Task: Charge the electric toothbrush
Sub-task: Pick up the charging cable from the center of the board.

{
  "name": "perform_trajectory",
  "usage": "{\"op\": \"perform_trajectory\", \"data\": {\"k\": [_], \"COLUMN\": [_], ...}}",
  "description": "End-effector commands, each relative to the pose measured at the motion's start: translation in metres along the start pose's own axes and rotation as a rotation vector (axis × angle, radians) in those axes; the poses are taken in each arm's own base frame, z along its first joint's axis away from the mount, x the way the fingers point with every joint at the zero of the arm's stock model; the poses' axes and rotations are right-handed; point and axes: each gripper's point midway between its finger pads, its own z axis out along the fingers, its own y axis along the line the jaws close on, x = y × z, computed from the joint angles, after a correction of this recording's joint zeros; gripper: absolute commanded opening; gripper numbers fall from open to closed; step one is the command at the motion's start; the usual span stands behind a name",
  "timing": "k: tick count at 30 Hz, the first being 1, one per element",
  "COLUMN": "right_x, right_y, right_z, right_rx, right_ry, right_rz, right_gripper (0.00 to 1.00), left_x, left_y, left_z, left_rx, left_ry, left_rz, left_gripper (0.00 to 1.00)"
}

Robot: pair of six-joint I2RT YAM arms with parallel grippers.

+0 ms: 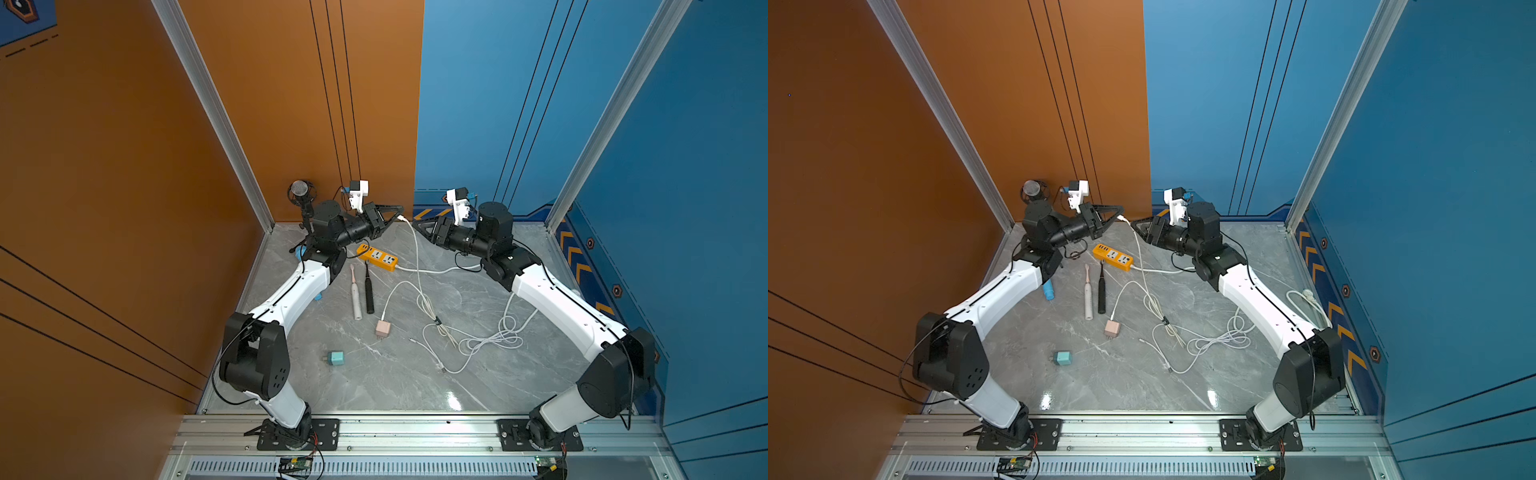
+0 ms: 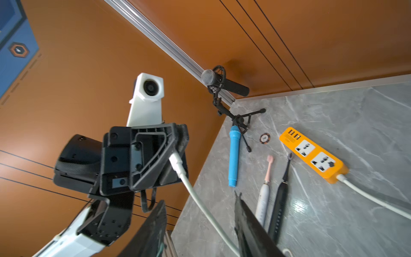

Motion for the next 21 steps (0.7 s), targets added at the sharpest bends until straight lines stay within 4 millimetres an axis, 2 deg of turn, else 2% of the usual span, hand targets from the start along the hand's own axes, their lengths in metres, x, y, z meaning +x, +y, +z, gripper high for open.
{"op": "perform_trajectory", "data": {"k": [1, 7, 9, 12, 14, 16, 18, 21], "right_x": [-0.022, -0.024, -0.024, -0.027, -0.029, -0.035, -0.036, -0.029], "right_y": [0.048, 0.048, 0.043, 0.037, 0.028, 0.018, 0.017, 0.015], "right_z": [0.001, 0.002, 0.003, -0.003, -0.008, -0.012, -0.008, 0.002], "right_rx": [-0.182, -0.200, -0.181, -0.150, -0.089, -0.068, -0.109, -0.125], "right_ry": [-0.048, -0.050, -0.053, -0.073, -0.082, -0.093, -0.085, -0.060], "right_rz": [0.027, 0.079, 0.076, 0.037, -0.010, -0.014, 0.018, 0.038], "right_gripper": [0.49, 0.30, 0.32, 0.47, 0.50, 0.47, 0.41, 0.34], "left_x": [-0.004, -0.004, -0.004, -0.004, -0.003, -0.002, -0.001, 0.004], "left_y": [-0.019, -0.028, -0.033, -0.036, -0.037, -0.039, -0.044, -0.050], "left_z": [0.006, 0.009, 0.011, 0.012, 0.012, 0.012, 0.013, 0.017], "left_rx": [0.114, 0.138, 0.150, 0.159, 0.161, 0.165, 0.176, 0.190], "left_ry": [0.002, -0.009, -0.006, -0.001, 0.002, 0.004, 0.011, 0.028], "left_rz": [-0.004, 0.017, 0.018, 0.016, 0.016, 0.019, 0.028, 0.041], "left_gripper": [0.00, 0.00, 0.00, 0.00, 0.00, 0.00, 0.00, 0.00]}}
